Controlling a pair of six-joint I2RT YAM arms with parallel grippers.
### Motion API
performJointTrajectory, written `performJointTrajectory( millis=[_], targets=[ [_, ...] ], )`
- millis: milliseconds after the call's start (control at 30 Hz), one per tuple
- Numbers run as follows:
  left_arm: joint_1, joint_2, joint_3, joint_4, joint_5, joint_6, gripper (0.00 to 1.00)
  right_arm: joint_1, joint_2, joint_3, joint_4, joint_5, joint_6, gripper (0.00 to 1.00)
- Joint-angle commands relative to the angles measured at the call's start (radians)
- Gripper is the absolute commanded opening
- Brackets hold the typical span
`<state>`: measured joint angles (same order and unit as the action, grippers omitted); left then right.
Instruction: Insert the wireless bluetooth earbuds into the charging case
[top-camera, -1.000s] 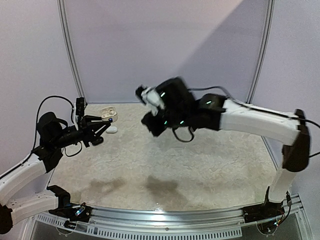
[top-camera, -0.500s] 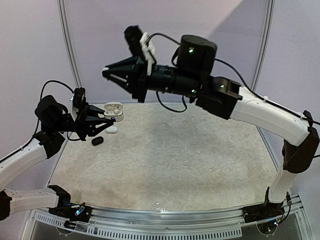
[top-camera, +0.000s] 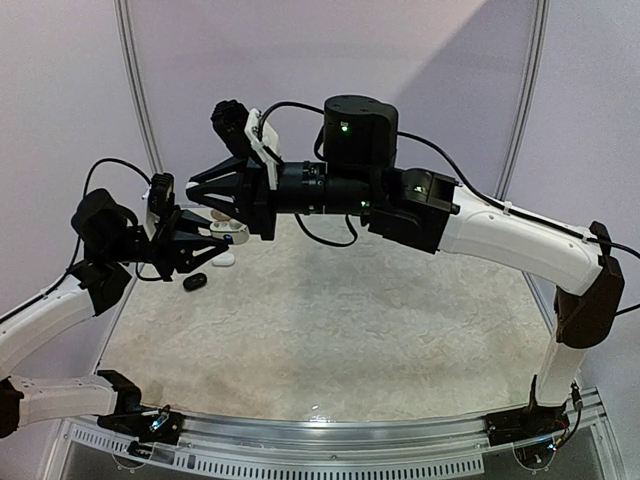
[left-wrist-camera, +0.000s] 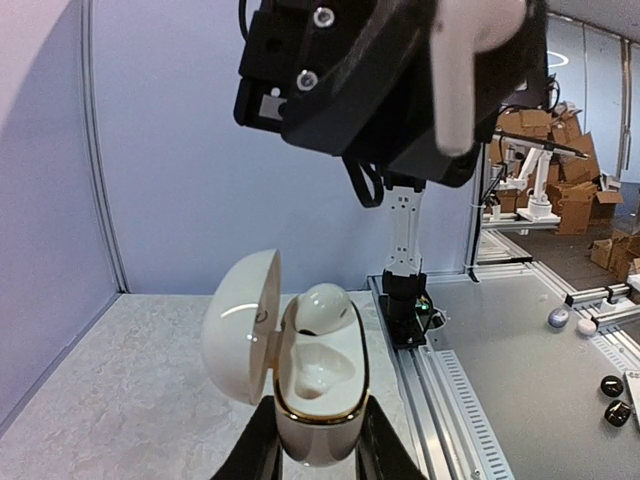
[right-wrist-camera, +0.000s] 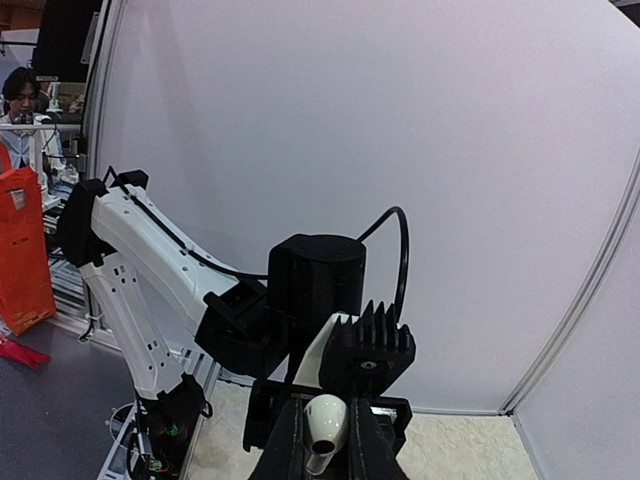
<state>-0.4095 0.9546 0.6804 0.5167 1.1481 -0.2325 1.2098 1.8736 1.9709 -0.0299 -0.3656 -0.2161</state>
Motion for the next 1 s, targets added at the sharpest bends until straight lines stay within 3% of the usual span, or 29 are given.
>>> performJointTrajectory(
  millis=[0,267,967],
  targets=[
    [-0.015,-0.018,0.007,-0.001,-0.005,-0.02,0.0,0.005,0.021,-0.007,-0.04,0.055,-0.036,0.0],
    [-0.014,-0.034,-0.005,-0.009,-0.044,0.0,0.0,0.014,0.025,-0.036,-0.049,0.167,-0.068,0.0],
    [-0.014,-0.05,-0.015,-0.096,-0.152,0.056,0.0,0.041,0.029,-0.049,-0.074,0.286,-0.099,0.0]
  ],
)
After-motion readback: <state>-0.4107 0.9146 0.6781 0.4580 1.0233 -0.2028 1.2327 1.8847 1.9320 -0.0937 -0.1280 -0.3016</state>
